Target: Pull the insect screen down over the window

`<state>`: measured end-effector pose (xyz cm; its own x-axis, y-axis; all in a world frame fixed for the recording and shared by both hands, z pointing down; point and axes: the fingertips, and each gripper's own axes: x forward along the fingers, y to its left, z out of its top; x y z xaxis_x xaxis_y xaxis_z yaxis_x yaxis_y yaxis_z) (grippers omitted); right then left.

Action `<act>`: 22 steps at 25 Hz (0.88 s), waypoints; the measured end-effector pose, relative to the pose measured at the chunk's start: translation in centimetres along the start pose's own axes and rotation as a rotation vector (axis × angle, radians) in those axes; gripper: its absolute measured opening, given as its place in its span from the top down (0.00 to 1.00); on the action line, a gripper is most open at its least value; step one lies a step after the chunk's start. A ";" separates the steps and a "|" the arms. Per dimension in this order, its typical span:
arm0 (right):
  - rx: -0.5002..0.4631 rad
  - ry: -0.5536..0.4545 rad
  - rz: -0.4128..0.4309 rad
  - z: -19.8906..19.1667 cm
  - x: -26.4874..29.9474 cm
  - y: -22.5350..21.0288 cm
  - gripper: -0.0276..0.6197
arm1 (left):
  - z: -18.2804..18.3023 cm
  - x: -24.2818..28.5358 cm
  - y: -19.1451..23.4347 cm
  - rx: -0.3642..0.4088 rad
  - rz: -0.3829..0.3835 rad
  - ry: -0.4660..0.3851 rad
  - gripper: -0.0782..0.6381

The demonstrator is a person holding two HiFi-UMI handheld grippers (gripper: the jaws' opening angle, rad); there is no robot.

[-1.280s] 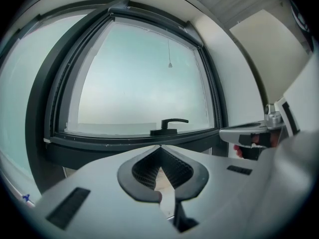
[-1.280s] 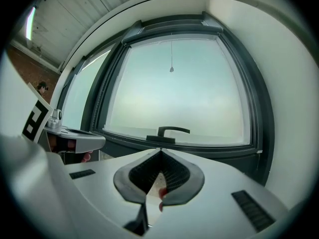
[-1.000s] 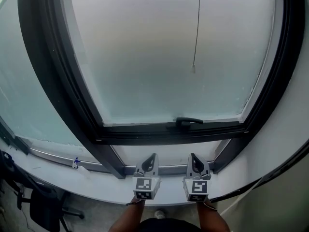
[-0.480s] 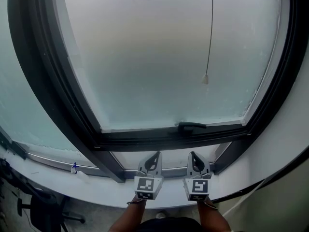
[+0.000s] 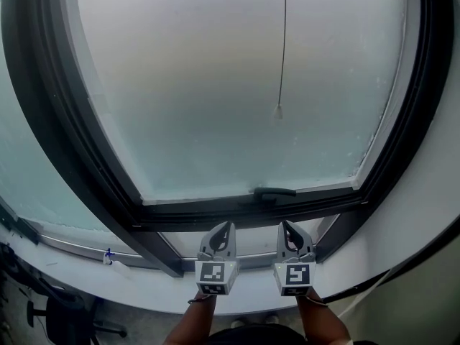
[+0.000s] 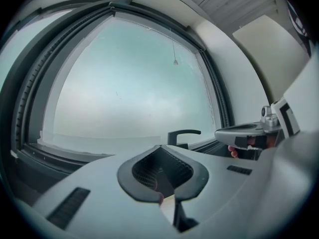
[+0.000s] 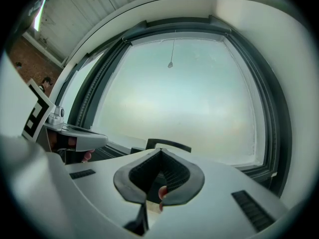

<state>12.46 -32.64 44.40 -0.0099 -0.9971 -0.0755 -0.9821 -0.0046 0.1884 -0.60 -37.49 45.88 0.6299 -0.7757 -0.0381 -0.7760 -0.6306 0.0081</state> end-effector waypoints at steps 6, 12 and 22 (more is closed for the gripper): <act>-0.004 -0.016 0.009 1.5 0.8 -2.3 0.95 | 1.0 1.9 -1.2 0.023 0.026 0.014 0.89; -0.056 -0.097 0.050 4.6 2.2 -2.5 0.95 | 4.1 3.7 -1.6 0.055 0.040 -0.019 0.89; -0.131 -0.192 0.074 11.3 4.2 -3.2 0.95 | 10.2 6.3 -0.1 0.272 0.056 -0.034 0.82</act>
<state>13.45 -35.95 32.45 -0.1293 -0.9623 -0.2395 -0.9445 0.0460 0.3252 3.12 -42.04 35.42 0.5877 -0.8052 -0.0785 -0.7924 -0.5533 -0.2568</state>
